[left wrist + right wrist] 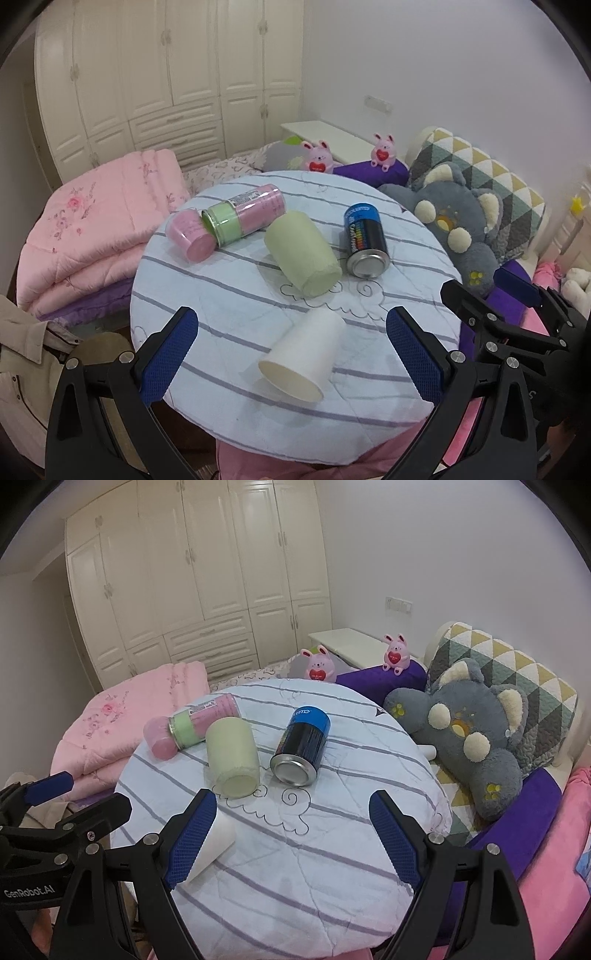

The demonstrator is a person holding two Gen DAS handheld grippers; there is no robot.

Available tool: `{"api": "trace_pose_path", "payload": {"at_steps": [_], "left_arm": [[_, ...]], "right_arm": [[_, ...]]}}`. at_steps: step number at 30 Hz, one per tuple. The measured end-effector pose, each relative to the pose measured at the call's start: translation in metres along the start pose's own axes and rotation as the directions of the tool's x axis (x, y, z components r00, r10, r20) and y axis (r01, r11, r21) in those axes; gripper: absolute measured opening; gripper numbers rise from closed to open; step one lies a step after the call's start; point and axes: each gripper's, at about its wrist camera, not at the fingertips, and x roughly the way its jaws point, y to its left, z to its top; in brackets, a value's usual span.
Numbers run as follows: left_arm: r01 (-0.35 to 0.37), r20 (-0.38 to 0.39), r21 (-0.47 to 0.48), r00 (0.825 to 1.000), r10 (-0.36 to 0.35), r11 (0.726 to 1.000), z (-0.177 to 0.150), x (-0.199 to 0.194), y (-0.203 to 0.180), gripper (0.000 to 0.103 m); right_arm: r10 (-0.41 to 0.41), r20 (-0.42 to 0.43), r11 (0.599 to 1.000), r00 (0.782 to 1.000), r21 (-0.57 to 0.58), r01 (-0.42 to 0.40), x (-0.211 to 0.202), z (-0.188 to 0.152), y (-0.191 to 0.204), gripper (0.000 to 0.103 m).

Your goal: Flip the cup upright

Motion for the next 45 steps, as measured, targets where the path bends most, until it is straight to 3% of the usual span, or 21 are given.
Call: {"api": "trace_pose_path", "payload": {"at_steps": [17, 26, 33, 37, 45], "left_arm": [[-0.039, -0.076, -0.108, 0.997, 0.031, 0.993, 0.032, 0.060, 0.060, 0.103], [-0.015, -0.179, -0.165, 0.984, -0.014, 0.986, 0.054, 0.108, 0.077, 0.103], [0.070, -0.270, -0.239, 0.953, -0.136, 0.968, 0.071, 0.152, 0.054, 0.103], [0.065, -0.359, -0.276, 0.918, -0.165, 0.959, 0.075, 0.181, 0.040, 0.103], [0.010, -0.497, -0.246, 0.857, -0.135, 0.969, 0.080, 0.230, 0.017, 0.103]], "right_arm": [[0.052, -0.116, 0.995, 0.992, -0.084, -0.062, 0.081, 0.031, 0.040, 0.086], [0.084, -0.206, 0.985, 0.975, -0.130, -0.113, 0.131, 0.049, 0.053, 0.086], [0.028, -0.186, 0.978, 0.982, -0.200, -0.065, 0.136, 0.052, 0.036, 0.086], [0.014, -0.186, 0.972, 0.983, -0.226, -0.056, 0.143, 0.053, 0.022, 0.086], [0.062, -0.194, 0.972, 0.979, -0.211, -0.104, 0.160, 0.057, -0.004, 0.086]]}}
